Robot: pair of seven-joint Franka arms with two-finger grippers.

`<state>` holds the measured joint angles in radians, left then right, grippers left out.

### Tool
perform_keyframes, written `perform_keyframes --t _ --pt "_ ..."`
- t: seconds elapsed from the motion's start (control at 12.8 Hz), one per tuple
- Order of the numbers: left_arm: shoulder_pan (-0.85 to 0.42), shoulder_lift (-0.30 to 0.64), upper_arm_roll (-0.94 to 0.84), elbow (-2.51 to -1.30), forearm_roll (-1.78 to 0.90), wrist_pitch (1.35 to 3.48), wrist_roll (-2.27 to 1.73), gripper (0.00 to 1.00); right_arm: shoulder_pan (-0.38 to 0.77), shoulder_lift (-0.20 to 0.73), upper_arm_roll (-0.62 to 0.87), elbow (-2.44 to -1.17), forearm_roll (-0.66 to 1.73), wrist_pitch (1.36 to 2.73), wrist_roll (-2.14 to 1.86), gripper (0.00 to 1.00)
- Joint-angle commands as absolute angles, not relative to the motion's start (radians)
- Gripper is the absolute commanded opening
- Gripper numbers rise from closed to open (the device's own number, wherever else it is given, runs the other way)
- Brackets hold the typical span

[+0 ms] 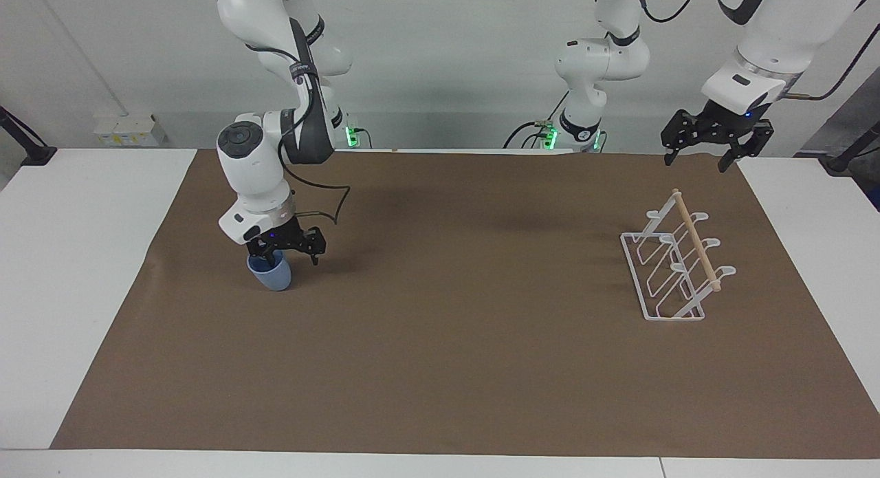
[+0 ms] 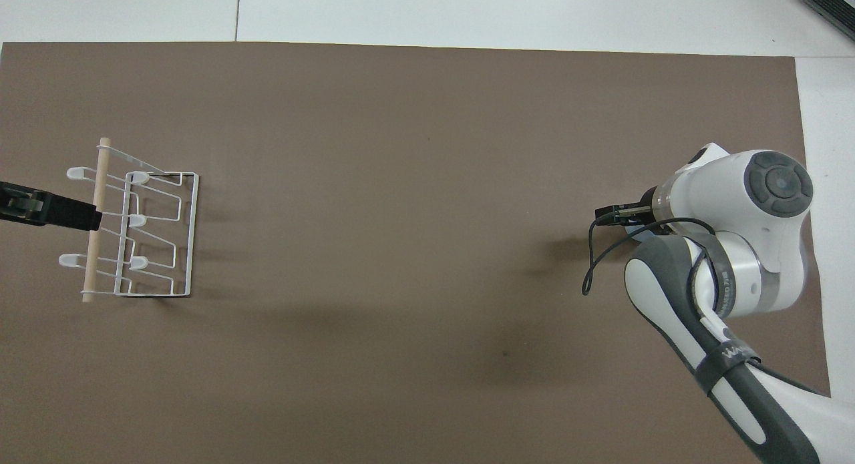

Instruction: Hang cup on cup holder

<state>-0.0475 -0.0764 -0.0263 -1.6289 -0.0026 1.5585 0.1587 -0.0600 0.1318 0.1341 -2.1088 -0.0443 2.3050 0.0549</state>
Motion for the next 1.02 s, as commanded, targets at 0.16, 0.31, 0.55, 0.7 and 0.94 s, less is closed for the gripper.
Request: perform_keyframes --t 0.16,0.31,0.55,0.7,0.94 --pt "-0.055 -0.100 -0.021 -1.657 0.002 1.569 0.160 1.00 -0.071 0.133 0.143 -2.126 -0.026 2.352 0.031 0.81" --pt "-0.055 -0.100 -0.020 -1.657 0.002 1.568 0.160 1.00 -0.069 0.133 0.143 -2.126 -0.028 2.350 0.031 0.67" --pt "-0.055 -0.100 -0.021 -1.657 0.002 1.569 0.160 1.00 -0.069 0.133 0.143 -2.125 -0.028 2.347 0.031 0.31" --pt "-0.055 -0.100 -0.021 -1.657 0.002 1.569 0.160 1.00 -0.071 0.133 0.143 -2.125 -0.028 2.344 0.031 0.05" --pt "-0.055 -0.100 -0.021 -1.657 0.002 1.569 0.160 1.00 -0.071 0.133 0.143 -2.125 -0.026 2.344 0.031 0.00"
